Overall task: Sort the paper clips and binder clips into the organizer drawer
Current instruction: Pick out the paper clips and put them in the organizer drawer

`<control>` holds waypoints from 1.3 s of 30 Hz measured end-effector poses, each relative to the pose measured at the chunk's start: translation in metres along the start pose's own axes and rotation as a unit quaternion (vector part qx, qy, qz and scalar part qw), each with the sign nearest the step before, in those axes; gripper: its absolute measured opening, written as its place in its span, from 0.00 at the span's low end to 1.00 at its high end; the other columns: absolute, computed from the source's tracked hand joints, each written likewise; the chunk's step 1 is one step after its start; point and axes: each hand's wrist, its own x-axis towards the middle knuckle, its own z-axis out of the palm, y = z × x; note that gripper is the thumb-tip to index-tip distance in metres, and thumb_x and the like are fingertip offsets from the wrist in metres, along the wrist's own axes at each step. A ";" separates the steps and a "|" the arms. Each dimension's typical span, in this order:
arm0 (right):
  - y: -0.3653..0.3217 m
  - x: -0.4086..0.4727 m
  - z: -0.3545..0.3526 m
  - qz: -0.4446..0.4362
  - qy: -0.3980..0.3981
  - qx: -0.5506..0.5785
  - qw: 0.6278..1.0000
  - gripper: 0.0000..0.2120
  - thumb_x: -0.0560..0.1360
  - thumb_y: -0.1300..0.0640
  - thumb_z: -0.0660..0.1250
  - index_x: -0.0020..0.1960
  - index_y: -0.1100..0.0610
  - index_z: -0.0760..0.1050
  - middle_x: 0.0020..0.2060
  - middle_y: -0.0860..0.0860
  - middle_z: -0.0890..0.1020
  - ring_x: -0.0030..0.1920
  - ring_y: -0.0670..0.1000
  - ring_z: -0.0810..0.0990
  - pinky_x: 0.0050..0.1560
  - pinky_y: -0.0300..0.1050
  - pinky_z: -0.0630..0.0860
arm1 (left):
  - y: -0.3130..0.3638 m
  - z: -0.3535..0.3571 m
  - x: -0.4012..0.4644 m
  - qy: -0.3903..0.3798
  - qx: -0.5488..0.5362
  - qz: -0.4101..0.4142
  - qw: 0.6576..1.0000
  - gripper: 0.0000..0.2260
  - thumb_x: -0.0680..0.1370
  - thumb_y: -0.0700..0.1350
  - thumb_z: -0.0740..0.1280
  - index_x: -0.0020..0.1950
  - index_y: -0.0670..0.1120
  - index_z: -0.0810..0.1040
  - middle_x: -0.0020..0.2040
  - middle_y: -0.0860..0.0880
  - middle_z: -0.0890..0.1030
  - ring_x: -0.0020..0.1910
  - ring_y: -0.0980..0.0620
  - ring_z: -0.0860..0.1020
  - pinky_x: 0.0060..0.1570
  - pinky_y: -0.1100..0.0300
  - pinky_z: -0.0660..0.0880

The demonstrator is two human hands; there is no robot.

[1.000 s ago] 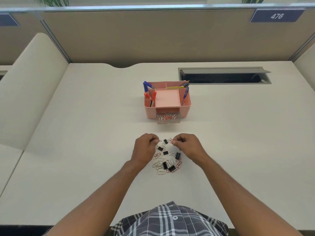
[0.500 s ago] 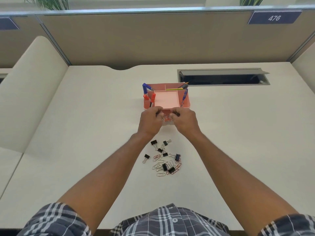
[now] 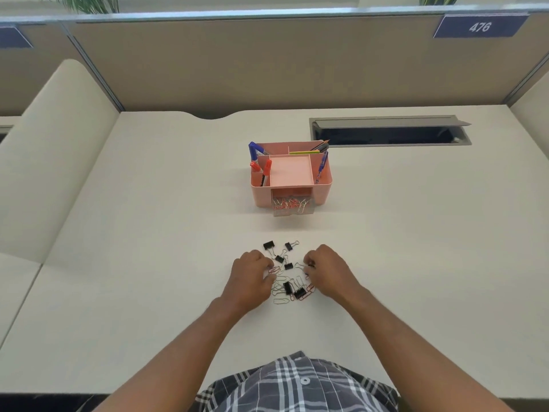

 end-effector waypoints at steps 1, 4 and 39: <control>0.001 0.000 0.001 -0.003 0.010 0.002 1.000 0.07 0.77 0.56 0.64 0.52 0.55 0.80 0.50 0.52 0.76 0.50 0.55 0.78 0.48 0.47 0.74 | -0.001 0.002 -0.002 0.003 0.019 0.002 1.000 0.10 0.76 0.49 0.68 0.55 0.48 0.81 0.49 0.50 0.77 0.51 0.48 0.74 0.53 0.54 0.70; 0.002 0.003 0.000 -0.007 0.034 0.000 0.999 0.07 0.78 0.56 0.63 0.50 0.56 0.80 0.47 0.52 0.76 0.49 0.56 0.78 0.47 0.47 0.74 | 0.000 0.003 0.000 0.017 0.050 -0.001 0.999 0.07 0.77 0.49 0.67 0.52 0.50 0.81 0.48 0.52 0.77 0.50 0.49 0.74 0.51 0.54 0.69; -0.035 0.017 -0.028 -0.052 0.122 0.148 0.980 0.05 0.78 0.57 0.65 0.43 0.53 0.75 0.39 0.46 0.79 0.41 0.48 0.77 0.43 0.46 0.75 | 0.018 -0.040 0.033 0.072 -0.113 -0.055 0.989 0.04 0.78 0.43 0.66 0.45 0.47 0.79 0.41 0.52 0.80 0.42 0.51 0.77 0.44 0.55 0.74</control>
